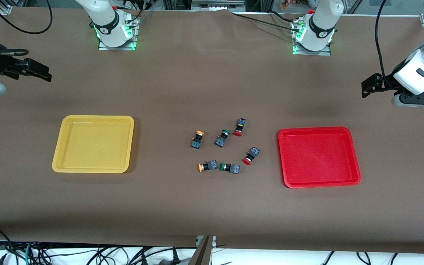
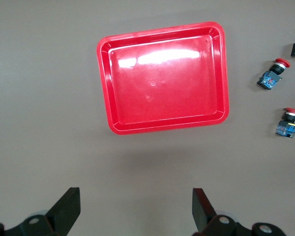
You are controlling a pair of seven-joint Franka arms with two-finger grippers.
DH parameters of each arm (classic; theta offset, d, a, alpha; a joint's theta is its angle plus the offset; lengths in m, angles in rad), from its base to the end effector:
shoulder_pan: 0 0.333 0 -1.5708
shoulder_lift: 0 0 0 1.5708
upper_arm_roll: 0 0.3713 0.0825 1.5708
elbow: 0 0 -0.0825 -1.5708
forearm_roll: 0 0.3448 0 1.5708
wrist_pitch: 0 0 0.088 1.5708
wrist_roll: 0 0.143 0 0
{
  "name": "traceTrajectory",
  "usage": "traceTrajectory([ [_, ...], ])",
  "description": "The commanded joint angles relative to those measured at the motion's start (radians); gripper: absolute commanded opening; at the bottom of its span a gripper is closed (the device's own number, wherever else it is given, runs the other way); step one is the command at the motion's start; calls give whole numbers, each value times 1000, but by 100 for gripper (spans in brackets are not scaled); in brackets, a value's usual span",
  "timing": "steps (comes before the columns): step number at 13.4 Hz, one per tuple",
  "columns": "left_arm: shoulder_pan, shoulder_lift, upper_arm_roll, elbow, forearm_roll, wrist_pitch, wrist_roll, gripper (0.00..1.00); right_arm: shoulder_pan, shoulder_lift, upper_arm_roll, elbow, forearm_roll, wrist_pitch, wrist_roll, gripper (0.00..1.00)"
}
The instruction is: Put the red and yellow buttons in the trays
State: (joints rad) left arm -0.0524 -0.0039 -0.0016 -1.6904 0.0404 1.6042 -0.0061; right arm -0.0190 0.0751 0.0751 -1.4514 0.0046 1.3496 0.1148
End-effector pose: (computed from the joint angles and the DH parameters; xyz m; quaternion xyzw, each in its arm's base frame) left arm 0.5086 -0.0218 0.5971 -0.9986 0.0254 0.0405 0.0214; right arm 0.5116 0.0276 0.6386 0.9957 -0.0288 -0.0883 0.0025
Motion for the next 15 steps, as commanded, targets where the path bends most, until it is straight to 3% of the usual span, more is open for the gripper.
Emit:
traceTrajectory([
  [1,9,15,0,32,-19,-35,28,100,-2,17,3,26,8,-6,3,100],
  [9,5,39,-1,31,-19,-38,40,100,-1,29,6,-24,-6,74,-4,100],
  [15,3,146,-1,35,-65,11,40,100,-4,28,6,-23,-20,72,-55,100],
])
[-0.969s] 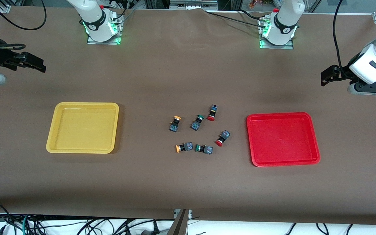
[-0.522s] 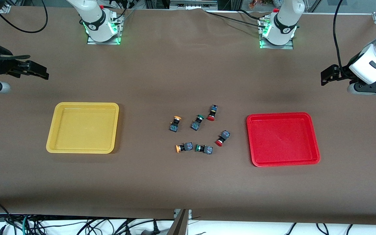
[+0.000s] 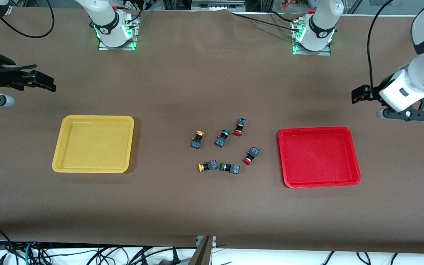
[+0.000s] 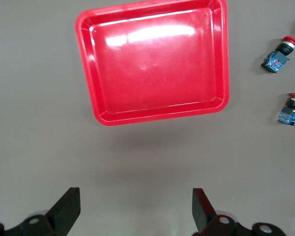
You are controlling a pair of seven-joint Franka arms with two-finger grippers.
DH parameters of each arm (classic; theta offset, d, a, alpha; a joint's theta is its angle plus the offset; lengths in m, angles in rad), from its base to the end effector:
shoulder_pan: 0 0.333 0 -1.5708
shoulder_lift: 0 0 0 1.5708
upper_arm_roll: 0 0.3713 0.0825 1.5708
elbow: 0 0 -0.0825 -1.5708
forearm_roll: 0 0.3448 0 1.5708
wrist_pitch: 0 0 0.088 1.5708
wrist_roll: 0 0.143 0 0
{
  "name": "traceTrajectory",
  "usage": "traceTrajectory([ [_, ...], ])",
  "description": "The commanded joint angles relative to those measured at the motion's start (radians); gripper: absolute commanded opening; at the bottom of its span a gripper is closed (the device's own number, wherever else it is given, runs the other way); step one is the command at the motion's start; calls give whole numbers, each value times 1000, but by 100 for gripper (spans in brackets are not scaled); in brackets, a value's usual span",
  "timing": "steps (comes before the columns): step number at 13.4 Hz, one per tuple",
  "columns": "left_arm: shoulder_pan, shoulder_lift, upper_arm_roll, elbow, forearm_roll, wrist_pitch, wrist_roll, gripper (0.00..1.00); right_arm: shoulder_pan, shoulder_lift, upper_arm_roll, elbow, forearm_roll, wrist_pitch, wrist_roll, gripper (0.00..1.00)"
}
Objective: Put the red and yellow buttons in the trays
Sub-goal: 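Move both grippers over the trays toward the button cluster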
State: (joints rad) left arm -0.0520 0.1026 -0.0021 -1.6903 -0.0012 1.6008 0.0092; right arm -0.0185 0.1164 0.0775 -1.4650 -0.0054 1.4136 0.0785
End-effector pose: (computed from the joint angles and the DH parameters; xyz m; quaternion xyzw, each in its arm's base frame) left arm 0.5329 -0.0290 0.5412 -0.9949 0.0314 0.0959 0.0015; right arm 0.5328 0.0278 0.6155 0.9964 -0.0098 -0.0836 0.0039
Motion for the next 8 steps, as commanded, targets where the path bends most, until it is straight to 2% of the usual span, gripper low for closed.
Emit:
traceTrajectory([
  [1,-5,57,-1,35,-23,31,25,100,-4,-14,4,-11,-10,7,-19,100],
  [5,-48,117,-2,35,-28,122,23,100,0,-3,5,-17,-19,10,-19,100],
  [7,-69,152,-2,37,-57,168,21,100,2,0,13,-64,-11,48,-13,100],
  [8,-81,169,-2,37,-72,191,21,100,3,14,42,-99,-10,98,3,100],
])
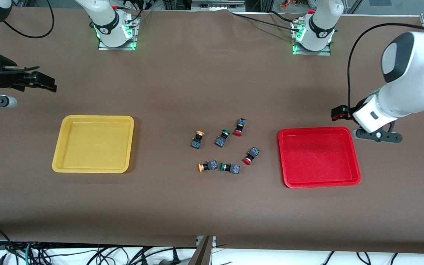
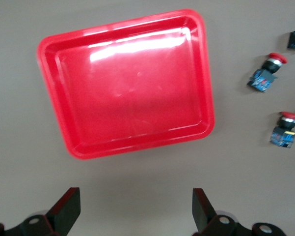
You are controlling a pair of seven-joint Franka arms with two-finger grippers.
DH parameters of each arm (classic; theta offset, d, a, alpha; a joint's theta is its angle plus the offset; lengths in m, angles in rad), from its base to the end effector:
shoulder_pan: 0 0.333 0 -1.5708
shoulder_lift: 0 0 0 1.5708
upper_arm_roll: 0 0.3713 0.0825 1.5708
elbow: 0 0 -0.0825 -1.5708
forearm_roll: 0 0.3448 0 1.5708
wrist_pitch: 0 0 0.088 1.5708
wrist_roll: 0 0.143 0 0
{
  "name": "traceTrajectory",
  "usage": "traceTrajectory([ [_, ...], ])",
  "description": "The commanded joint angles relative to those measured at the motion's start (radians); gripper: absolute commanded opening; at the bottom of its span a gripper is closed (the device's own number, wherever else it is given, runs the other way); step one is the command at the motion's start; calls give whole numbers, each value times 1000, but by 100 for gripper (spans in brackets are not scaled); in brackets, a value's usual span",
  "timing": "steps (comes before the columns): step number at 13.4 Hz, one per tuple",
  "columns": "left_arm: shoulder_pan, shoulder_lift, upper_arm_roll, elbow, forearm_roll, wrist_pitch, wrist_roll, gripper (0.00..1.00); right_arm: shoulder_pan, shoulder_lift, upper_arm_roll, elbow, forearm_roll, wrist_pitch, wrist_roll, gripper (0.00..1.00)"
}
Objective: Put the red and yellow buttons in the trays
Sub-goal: 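Move both grippers over the trays toward the button cluster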
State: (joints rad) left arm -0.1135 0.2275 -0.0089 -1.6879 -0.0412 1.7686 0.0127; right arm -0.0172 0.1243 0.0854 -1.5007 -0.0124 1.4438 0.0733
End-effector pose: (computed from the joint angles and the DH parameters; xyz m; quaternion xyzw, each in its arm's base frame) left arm 0.5778 -0.0757 0.4831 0.9952 -0.0618 -0.0744 0.0168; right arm 0.5364 0.0316 0.5986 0.9959 -0.0026 -0.0900 0.0073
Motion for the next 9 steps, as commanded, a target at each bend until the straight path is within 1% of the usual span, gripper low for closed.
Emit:
traceTrajectory([
  [1,-38,64,4,34,-43,53,15,100,3,29,69,-97,-1,136,23,100],
  [3,-84,113,4,34,-46,127,3,100,19,84,128,-140,-1,265,173,100],
  [4,-106,140,4,34,-46,167,1,100,28,121,148,-144,-1,305,230,100],
  [9,-195,289,4,36,-48,388,-19,100,121,241,171,-145,-3,457,413,100],
])
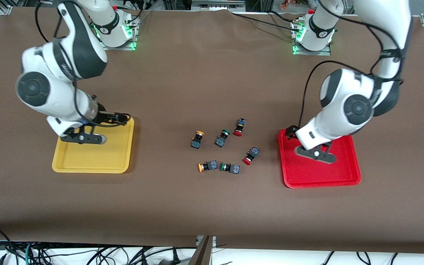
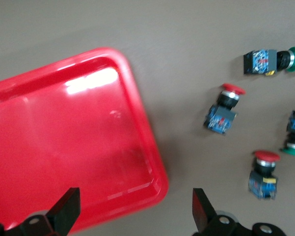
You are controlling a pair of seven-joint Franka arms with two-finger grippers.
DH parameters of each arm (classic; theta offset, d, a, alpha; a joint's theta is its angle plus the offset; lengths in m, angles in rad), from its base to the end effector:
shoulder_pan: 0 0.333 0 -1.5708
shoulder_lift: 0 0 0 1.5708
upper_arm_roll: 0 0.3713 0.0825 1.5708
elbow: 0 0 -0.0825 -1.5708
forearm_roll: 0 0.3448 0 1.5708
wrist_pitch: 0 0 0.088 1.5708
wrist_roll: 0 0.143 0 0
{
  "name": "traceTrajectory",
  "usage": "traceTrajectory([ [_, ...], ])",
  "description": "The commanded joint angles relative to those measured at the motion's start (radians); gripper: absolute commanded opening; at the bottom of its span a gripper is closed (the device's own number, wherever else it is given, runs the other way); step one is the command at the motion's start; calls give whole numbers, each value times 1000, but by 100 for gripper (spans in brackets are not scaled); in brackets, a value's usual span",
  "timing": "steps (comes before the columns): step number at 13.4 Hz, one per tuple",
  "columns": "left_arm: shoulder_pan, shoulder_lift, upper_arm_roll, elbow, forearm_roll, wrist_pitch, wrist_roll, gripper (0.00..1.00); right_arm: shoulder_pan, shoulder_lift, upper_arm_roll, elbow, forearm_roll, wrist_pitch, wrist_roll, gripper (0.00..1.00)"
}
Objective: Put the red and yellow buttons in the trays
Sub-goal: 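Move both grippers over the trays toward the button cluster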
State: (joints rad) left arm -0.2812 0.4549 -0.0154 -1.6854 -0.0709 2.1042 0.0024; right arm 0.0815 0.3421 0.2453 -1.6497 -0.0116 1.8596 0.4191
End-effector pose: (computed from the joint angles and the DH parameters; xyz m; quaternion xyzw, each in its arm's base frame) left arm 0.6252 -0.1955 0.3680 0.9908 -0.1297 -0.0228 0.0306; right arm 0.5911 0.1807 0.4416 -0.9963 0.0484 0.0697 0.0110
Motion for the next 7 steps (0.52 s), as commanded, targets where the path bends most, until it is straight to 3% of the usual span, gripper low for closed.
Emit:
traceTrajectory([
  [1,-45,91,11,39,-18,86,-30,100,32,44,18,4,-4,70,102,100],
  [7,-139,234,11,127,-21,143,-143,100,132,164,42,13,-8,249,305,100],
])
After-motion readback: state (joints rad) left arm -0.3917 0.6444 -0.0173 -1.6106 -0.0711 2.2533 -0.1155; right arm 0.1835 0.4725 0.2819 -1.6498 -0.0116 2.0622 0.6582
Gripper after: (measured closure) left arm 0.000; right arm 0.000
